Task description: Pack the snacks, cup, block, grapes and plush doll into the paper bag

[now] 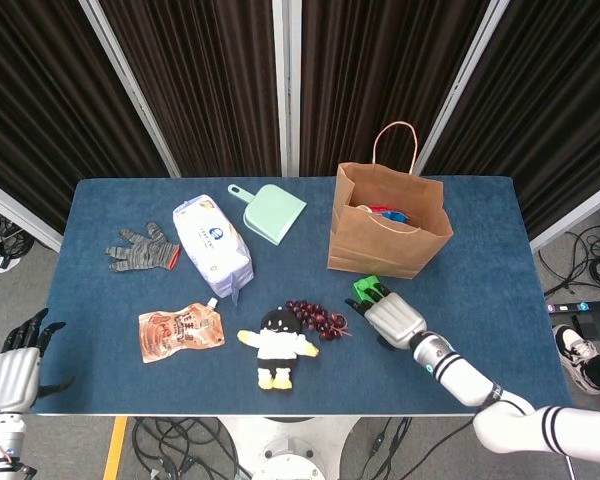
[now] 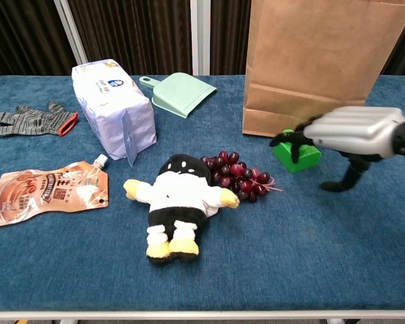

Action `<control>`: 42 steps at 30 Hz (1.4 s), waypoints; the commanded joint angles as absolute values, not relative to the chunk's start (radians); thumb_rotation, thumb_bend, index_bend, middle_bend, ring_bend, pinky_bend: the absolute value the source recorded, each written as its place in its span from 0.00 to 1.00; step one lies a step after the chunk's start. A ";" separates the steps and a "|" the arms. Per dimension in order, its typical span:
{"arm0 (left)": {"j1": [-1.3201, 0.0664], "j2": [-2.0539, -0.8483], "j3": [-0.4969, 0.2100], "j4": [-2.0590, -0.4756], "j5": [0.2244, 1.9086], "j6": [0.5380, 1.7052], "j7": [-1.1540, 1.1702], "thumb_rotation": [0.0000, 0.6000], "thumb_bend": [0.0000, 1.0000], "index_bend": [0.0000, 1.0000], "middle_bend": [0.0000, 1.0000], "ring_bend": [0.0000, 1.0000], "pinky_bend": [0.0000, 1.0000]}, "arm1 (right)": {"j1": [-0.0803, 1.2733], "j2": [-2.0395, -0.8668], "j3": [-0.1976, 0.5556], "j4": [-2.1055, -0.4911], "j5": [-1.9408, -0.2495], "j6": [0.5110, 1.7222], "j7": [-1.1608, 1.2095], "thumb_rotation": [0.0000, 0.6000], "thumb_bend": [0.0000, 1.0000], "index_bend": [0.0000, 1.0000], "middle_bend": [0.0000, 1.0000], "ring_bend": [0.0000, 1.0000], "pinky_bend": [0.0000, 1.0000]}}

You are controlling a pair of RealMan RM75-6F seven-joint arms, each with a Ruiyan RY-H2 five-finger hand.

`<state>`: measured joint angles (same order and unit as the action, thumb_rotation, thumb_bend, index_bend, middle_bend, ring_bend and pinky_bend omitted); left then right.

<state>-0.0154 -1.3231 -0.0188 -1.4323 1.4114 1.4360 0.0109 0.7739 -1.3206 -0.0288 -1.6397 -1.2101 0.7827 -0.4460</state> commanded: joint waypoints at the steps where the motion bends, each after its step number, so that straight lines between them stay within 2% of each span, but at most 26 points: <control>1: -0.015 -1.323 -0.018 -1.433 1.414 1.438 0.011 1.00 0.12 0.27 0.16 0.11 0.13 | 0.733 -1.265 -0.048 -1.699 -1.253 0.842 -0.420 1.00 0.25 0.06 0.28 0.10 0.10; 4: -0.015 -1.322 -0.018 -1.438 1.420 1.445 0.014 1.00 0.12 0.27 0.16 0.11 0.13 | 0.717 -1.274 -0.019 -1.680 -1.272 0.897 -0.396 1.00 0.19 0.06 0.26 0.08 0.10; 7: -0.015 -1.320 -0.020 -1.442 1.418 1.445 0.017 1.00 0.12 0.27 0.16 0.11 0.13 | 0.723 -1.301 0.004 -1.651 -1.244 0.899 -0.418 1.00 0.15 0.04 0.23 0.04 0.10; 17: -0.013 -1.319 -0.019 -1.440 1.414 1.442 0.015 1.00 0.12 0.27 0.16 0.11 0.13 | 0.765 -1.459 0.048 -1.536 -1.093 0.900 -0.610 1.00 0.15 0.01 0.18 0.01 0.11; 23: -0.011 -1.322 -0.018 -1.432 1.411 1.440 0.006 1.00 0.12 0.27 0.16 0.11 0.13 | 0.782 -1.510 0.054 -1.487 -1.047 0.902 -0.669 1.00 0.16 0.01 0.17 0.00 0.11; 29: -0.014 -1.325 -0.019 -1.422 1.413 1.437 -0.003 1.00 0.12 0.27 0.16 0.11 0.13 | 0.788 -1.529 0.049 -1.472 -1.021 0.891 -0.684 1.00 0.16 0.01 0.17 0.00 0.11; 36: -0.014 -1.326 -0.019 -1.415 1.411 1.432 -0.008 1.00 0.12 0.27 0.16 0.11 0.13 | 0.762 -1.518 0.044 -1.484 -1.118 0.951 -0.621 1.00 0.16 0.01 0.18 0.00 0.11; 42: -0.015 -1.328 -0.020 -1.415 1.413 1.434 -0.009 1.00 0.12 0.27 0.16 0.11 0.13 | 0.769 -1.538 0.058 -1.462 -1.078 0.950 -0.668 1.00 0.15 0.01 0.16 0.00 0.11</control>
